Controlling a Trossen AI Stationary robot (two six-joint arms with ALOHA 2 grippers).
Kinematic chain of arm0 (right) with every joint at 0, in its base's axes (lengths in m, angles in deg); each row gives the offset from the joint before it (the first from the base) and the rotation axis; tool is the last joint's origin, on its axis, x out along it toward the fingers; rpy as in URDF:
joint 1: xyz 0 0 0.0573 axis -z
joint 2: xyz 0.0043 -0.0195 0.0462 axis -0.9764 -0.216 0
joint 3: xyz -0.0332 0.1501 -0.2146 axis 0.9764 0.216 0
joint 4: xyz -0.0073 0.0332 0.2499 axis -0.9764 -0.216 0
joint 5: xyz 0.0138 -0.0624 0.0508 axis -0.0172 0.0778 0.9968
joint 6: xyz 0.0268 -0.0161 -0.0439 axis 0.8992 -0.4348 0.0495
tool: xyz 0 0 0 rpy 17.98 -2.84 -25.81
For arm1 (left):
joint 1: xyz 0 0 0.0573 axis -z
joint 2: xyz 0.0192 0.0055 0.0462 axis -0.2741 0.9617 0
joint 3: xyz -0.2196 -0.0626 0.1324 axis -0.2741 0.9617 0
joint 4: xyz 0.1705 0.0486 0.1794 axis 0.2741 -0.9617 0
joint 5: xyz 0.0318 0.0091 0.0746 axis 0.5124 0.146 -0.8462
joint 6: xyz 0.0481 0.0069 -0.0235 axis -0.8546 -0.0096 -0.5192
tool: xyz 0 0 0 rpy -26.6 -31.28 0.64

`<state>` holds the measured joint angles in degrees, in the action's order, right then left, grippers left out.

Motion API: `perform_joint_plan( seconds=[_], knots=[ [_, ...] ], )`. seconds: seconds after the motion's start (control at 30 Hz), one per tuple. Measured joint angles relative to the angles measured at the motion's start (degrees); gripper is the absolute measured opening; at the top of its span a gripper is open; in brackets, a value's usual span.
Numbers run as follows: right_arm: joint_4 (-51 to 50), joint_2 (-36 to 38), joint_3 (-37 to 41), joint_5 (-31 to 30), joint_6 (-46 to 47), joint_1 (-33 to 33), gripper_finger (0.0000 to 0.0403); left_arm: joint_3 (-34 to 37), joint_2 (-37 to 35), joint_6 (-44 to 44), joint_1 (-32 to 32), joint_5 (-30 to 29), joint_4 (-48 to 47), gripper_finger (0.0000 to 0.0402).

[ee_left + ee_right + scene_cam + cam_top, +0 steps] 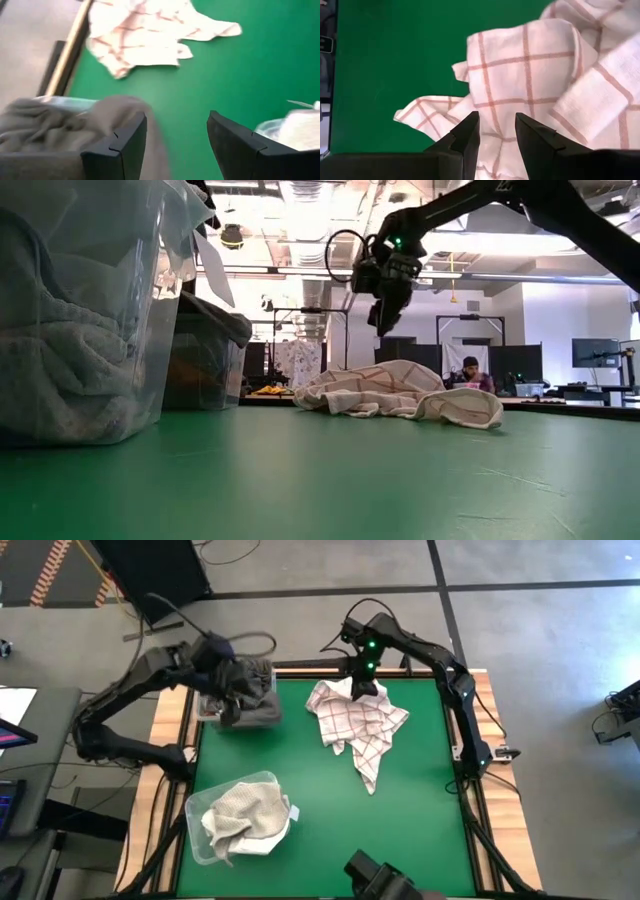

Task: Sort towels by color in basket
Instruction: Put the white patterned towel into the bottom transparent bin

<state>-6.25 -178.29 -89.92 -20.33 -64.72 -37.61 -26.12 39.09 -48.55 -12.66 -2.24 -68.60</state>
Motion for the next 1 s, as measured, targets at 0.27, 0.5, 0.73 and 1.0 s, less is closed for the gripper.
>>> perform_joint_plan(
  seconds=[0.27, 0.5, 0.73, 1.0],
  knots=[
    [1.4, -0.1, 5.7, 0.2, 0.1, 1.1, 0.0152, 12.2, -2.8, 4.5, 11.2, 0.0, 7.2, 0.0199],
    [7.3, -0.1, 9.9, -2.6, 0.7, 1.1, 0.0152, 20.5, -2.9, 7.2, 19.2, -0.5, 14.5, 0.0199],
    [16.2, -0.1, 13.3, -5.6, 1.1, 1.0, 0.0152, 25.6, -2.9, 9.2, 26.9, -0.6, 23.4, 0.0199],
    [22.9, 0.0, 20.2, -6.6, 1.7, 0.7, 0.0155, 29.4, -2.9, 11.4, 33.5, -1.9, 30.0, 0.0199]
  ],
)
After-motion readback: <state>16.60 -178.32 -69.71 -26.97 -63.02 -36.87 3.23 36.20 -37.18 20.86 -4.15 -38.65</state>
